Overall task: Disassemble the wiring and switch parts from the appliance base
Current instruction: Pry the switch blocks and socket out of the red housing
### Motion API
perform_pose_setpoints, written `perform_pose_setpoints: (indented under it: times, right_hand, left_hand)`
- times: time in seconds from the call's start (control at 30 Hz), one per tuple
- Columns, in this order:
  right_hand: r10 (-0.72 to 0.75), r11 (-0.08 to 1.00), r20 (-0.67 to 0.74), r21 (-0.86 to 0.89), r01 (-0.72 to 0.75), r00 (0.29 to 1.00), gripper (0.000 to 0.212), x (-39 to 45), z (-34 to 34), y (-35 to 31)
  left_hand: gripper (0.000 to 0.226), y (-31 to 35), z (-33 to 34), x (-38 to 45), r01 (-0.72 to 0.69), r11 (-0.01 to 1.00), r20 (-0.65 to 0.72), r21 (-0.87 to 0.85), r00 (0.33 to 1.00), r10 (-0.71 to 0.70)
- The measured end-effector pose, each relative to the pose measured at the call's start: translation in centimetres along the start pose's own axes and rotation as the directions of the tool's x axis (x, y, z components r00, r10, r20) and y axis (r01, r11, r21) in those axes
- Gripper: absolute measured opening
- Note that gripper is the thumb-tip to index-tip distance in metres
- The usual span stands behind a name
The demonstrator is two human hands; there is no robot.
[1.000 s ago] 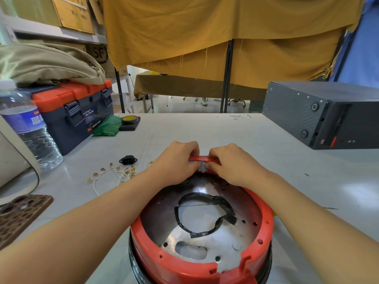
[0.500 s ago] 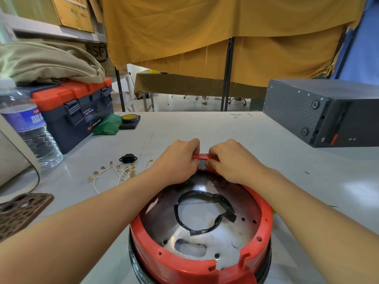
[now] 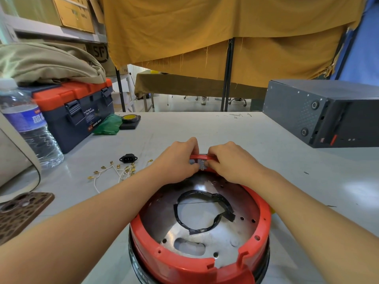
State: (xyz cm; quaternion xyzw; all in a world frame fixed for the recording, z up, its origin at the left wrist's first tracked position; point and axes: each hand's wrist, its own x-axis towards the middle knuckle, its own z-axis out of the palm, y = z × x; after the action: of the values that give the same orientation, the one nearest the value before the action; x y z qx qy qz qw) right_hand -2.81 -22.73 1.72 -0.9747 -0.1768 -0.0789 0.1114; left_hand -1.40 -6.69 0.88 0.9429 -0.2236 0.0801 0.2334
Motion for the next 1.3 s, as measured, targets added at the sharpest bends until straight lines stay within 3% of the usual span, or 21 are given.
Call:
perform_pose_setpoints:
  times: [0.47, 0.9, 1.3]
  right_hand:
    - [-0.018, 0.999, 0.036, -0.042, 0.02, 0.999, 0.022, 0.3, 0.2, 0.1]
    - [-0.038, 0.998, 0.072, 0.059, 0.034, 0.997, 0.021, 1.0, 0.5, 0.7]
    - [-0.026, 1.0, 0.054, -0.002, 0.026, 0.998, 0.016, 1.0, 0.5, 0.3]
  left_hand:
    - [0.027, -0.2, 0.3, 0.0, -0.014, 0.999, 0.004, 0.046, 1.0, 0.014]
    - [0.028, 0.0, 0.3, 0.1, 0.005, 0.996, 0.028, 0.092, 1.0, -0.008]
    - [0.023, 0.3, 0.6, 0.3, 0.043, 0.993, -0.005, 0.113, 0.999, -0.043]
